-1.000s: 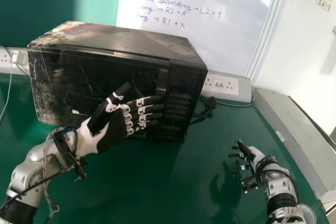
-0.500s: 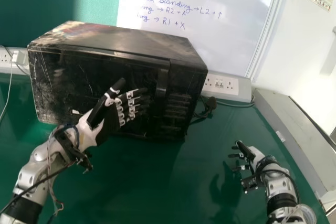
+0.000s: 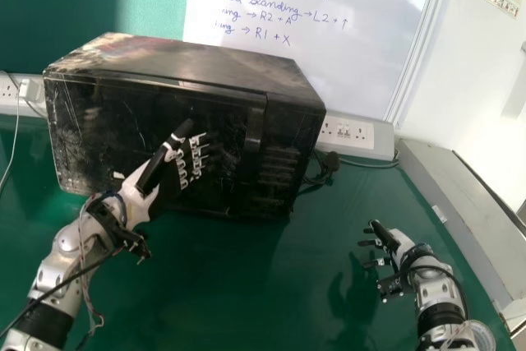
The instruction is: Open the door of oven
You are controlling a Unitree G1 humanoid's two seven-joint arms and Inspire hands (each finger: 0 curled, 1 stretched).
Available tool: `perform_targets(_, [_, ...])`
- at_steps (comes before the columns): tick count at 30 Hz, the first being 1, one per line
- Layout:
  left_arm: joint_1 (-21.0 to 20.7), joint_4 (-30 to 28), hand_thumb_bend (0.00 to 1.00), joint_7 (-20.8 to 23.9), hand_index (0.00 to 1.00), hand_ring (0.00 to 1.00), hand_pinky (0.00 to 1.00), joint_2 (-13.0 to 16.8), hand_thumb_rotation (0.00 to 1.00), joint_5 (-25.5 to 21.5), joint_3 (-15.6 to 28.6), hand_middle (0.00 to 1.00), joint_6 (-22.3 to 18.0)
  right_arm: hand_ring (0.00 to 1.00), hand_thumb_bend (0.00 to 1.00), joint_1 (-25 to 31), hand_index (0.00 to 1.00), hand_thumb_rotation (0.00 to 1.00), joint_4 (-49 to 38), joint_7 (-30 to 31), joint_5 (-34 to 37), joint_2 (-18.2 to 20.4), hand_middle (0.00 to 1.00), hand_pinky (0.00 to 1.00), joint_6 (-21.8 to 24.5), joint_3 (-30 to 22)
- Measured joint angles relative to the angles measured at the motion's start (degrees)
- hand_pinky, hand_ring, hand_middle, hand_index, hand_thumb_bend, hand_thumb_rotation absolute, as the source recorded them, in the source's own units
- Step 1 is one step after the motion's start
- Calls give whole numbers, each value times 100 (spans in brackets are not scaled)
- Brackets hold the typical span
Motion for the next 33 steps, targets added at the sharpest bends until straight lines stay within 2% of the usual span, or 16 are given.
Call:
perform_targets(3, [-94, 199, 100, 3, 100, 100, 100, -12, 90, 81, 4, 100, -97, 62, 37, 0, 88, 40, 0, -5, -7, 3, 71, 54, -4, 5])
perform_targets(6, [-171, 396, 100, 48, 100, 100, 96, -28, 91, 242, 3, 100, -289, 61, 40, 0, 89, 43, 0, -4, -4, 3, 71, 52, -11, 4])
perform_targets(9, [-201, 579, 100, 73, 100, 100, 94, -44, 93, 371, -2, 100, -394, 60, 41, 0, 88, 35, 1, -11, 24, 7, 70, 49, 3, -36])
perform_targets(11, [-229, 700, 100, 71, 100, 99, 93, -68, 93, 422, -4, 100, -467, 60, 38, 0, 90, 38, 1, -24, 32, 13, 71, 49, 9, -44])
perform_targets(15, [-324, 911, 100, 34, 100, 98, 93, -92, 94, 473, -9, 99, -666, 59, 37, 0, 92, 36, 1, 6, 39, 20, 71, 47, 9, -49])
perform_targets(17, [-356, 1012, 100, -9, 100, 97, 92, -94, 95, 499, -26, 98, -784, 60, 38, 0, 91, 40, 1, 12, 33, 24, 71, 51, 2, -46])
perform_targets(21, [-400, 1214, 100, -59, 100, 97, 92, -95, 96, 611, -96, 98, -963, 64, 38, 0, 91, 37, 1, 29, 44, 24, 74, 53, -19, -55])
perform_targets(23, [-407, 1255, 100, -81, 100, 97, 92, -96, 96, 642, -106, 99, -1023, 61, 39, 0, 90, 36, 1, 30, 45, 24, 71, 51, -19, -59])
perform_targets(25, [-417, 1274, 100, -98, 100, 98, 92, -96, 97, 665, -114, 99, -1060, 63, 40, 0, 90, 35, 1, 21, 44, 25, 71, 57, -19, -59])
perform_targets(27, [-425, 1323, 100, -105, 100, 98, 92, -92, 99, 713, -137, 100, -1128, 60, 40, 0, 90, 36, 1, -4, 43, 30, 71, 52, -17, -59])
perform_targets(28, [-433, 1361, 100, -110, 100, 98, 92, -91, 99, 724, -152, 100, -1152, 58, 39, 0, 89, 41, 1, -14, 34, 33, 71, 49, -17, -51])
perform_targets(31, [-483, 1483, 100, -126, 100, 98, 92, -89, 99, 766, -173, 100, -1210, 60, 39, 0, 88, 41, 1, -29, 8, 39, 71, 49, -17, -26])
perform_targets(33, [-542, 1553, 100, -137, 100, 99, 92, -89, 100, 806, -174, 100, -1257, 60, 38, 0, 90, 42, 1, -27, 8, 40, 72, 46, -17, -27])
